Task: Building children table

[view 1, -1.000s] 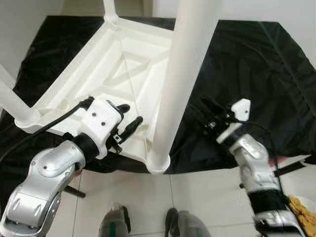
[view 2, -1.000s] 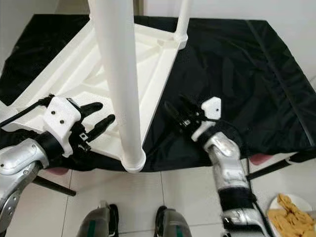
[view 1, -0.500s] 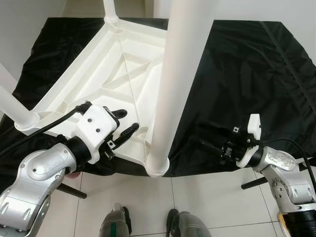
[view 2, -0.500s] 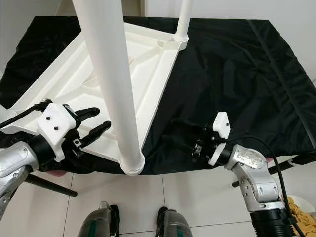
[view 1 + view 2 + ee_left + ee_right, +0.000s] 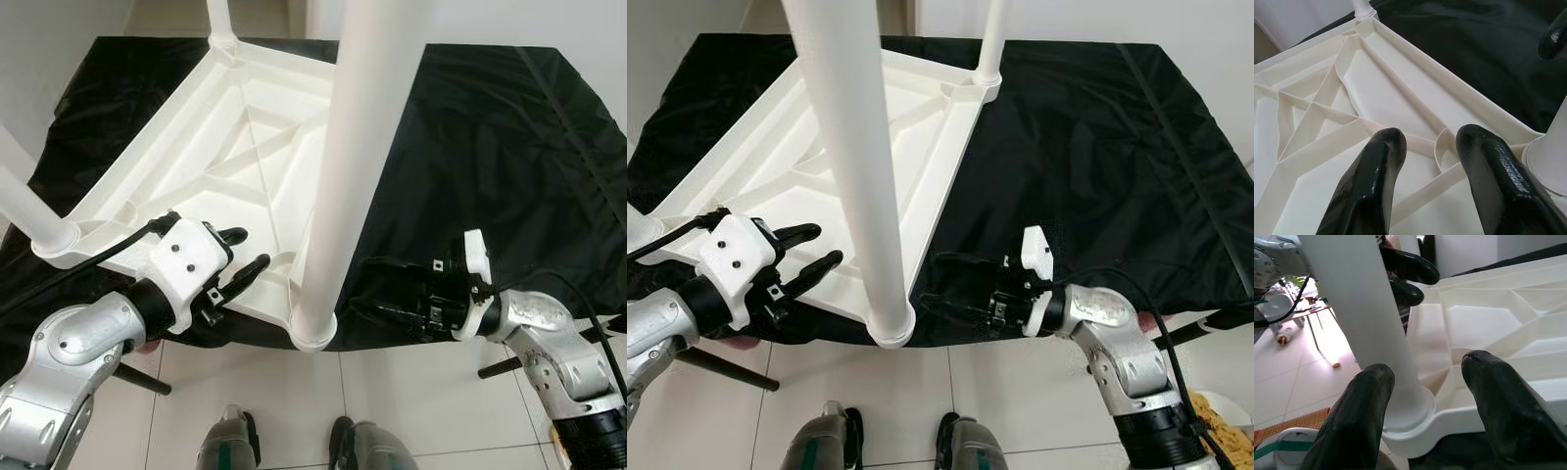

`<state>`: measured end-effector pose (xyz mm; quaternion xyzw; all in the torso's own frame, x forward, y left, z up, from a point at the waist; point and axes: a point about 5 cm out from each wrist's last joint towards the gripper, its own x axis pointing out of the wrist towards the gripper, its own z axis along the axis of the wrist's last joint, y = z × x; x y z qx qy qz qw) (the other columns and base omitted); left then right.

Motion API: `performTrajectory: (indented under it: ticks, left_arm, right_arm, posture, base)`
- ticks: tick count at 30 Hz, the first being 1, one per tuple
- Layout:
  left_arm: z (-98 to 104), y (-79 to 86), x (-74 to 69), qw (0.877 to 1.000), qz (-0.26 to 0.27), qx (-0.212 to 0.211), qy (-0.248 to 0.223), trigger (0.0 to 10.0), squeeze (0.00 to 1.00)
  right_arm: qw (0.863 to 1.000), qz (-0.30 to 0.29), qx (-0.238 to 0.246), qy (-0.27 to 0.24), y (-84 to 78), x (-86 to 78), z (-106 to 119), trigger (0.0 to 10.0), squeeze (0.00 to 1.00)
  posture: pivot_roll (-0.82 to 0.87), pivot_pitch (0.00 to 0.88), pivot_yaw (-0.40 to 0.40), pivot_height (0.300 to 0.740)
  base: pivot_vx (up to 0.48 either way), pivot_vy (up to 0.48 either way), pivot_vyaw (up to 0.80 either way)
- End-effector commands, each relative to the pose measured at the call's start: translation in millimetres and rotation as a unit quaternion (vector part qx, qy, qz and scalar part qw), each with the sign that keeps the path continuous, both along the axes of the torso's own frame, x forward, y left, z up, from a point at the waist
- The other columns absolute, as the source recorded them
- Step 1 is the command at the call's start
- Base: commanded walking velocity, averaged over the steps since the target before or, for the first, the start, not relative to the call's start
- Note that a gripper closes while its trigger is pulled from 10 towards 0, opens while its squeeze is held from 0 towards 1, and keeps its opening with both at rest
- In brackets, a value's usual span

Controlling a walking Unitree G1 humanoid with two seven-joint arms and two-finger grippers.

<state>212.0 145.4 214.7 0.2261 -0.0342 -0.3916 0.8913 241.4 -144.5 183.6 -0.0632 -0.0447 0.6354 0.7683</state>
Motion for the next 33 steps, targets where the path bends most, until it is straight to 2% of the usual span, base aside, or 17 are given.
performTrajectory:
  ticks: [1,2,3,7,8,14,20,22,24,27,28,29,30,31,32,33]
  left_arm:
    - [-3,0.6,-3.1,1.0,-0.009,0.008,0.007,10.0,0.0]
    - [-3,0.6,-3.1,1.0,-0.009,0.008,0.007,10.0,0.0]
    - [-4,0.4,-4.3,1.0,-0.011,0.006,0.01,10.0,0.0]
    - [-5,1.1,-5.3,1.0,-0.009,0.006,0.013,10.0,0.0]
    - [-5,1.2,-5.6,1.0,-0.008,0.007,0.013,10.0,0.0]
    - [-6,1.2,-5.7,1.0,-0.006,0.01,0.011,10.0,0.0]
    - [-6,1.1,-5.5,1.0,-0.002,0.013,0.007,10.0,0.0]
    - [-7,0.9,-5.3,1.0,0.0,0.013,0.005,10.0,0.0]
    - [-7,0.8,-5.1,1.0,0.001,0.012,0.005,10.0,0.0]
    - [-7,0.6,-4.5,1.0,0.003,0.011,0.004,10.0,0.0]
    - [-7,0.6,-4.5,1.0,0.003,0.011,0.004,10.0,0.0]
    - [-7,0.3,-4.2,1.0,0.003,0.011,0.003,10.0,0.0]
    - [-7,0.2,-4.1,1.0,0.003,0.01,0.003,10.0,0.0]
    - [-7,0.2,-4.1,1.0,0.003,0.01,0.003,10.0,0.0]
    - [-7,-0.1,-3.8,1.0,0.003,0.01,0.003,10.0,0.0]
    - [-6,-0.5,-3.4,1.0,0.003,0.01,0.002,10.0,0.0]
  right_arm:
    - [0.999,0.039,-0.009,0.012,5.8,-5.4,2,10.0,0.0]
    - [0.999,0.039,-0.009,0.012,5.8,-5.4,2,10.0,0.0]
    - [0.998,0.063,-0.011,0.022,8.3,-7.9,4,10.0,1.0]
    - [0.996,0.089,-0.017,0.021,12.1,-10.0,7,10.0,1.0]
    - [0.995,0.1,-0.02,0.014,15.4,-10.0,9,10.0,0.0]
    - [0.995,0.101,-0.023,0.002,21.5,-6.7,10,10.0,0.0]
    - [0.998,0.066,-0.013,-0.012,34.4,4.1,8,10.0,0.0]
    - [0.999,0.04,0.008,-0.016,48.1,9.2,5,10.0,0.0]
    - [0.999,0.031,0.017,-0.015,53.3,10.7,3,10.0,0.0]
    - [0.998,-0.031,0.055,0.004,68.7,19.4,-5,10.0,0.0]
    - [0.998,-0.031,0.055,0.004,68.7,19.4,-5,10.0,0.0]
    - [0.997,-0.044,0.064,0.018,72.9,21.1,-9,8.6,0.0]
    - [0.995,-0.053,0.072,0.033,75.6,22.0,-12,7.8,0.0]
    - [0.995,-0.053,0.072,0.033,75.6,22.0,-12,7.8,0.0]
    - [0.994,-0.065,0.08,0.04,77.3,23.6,-13,0.0,0.0]
    - [0.992,-0.078,0.086,0.044,77.2,25.6,-14,0.0,0.0]
  posture:
    - [0.16,0.122,-0.027,0.74]
    - [0.16,0.122,-0.027,0.74]
    - [0.16,0.119,-0.03,0.74]
    - [0.17,0.113,-0.037,0.74]
    - [0.17,0.111,-0.044,0.74]
    - [0.17,0.108,-0.05,0.74]
    - [0.18,0.104,-0.061,0.74]
    - [0.18,0.104,-0.067,0.74]
    - [0.18,0.104,-0.067,0.74]
    - [0.18,0.109,-0.069,0.74]
    - [0.18,0.109,-0.069,0.74]
    - [0.18,0.111,-0.069,0.74]
    - [0.18,0.111,-0.069,0.74]
    - [0.18,0.111,-0.069,0.74]
    - [0.18,0.116,-0.072,0.74]
    - [0.18,0.118,-0.073,0.74]
  base:
    - [0.0,0.0,0.0]
    - [0.0,0.0,0.0]
    - [0.0,0.0,0.0]
    - [0.0,0.0,0.0]
    - [0.0,0.0,0.0]
    - [0.0,0.0,0.0]
    - [0.0,0.0,0.0]
    - [0.0,0.0,0.0]
    - [0.0,0.0,0.0]
    - [0.0,0.0,0.0]
    - [0.0,0.0,0.0]
    - [0.0,0.0,0.0]
    - [0.0,0.0,0.0]
    - [0.0,0.0,0.0]
    - [0.0,0.0,0.0]
    - [0.0,0.0,0.0]
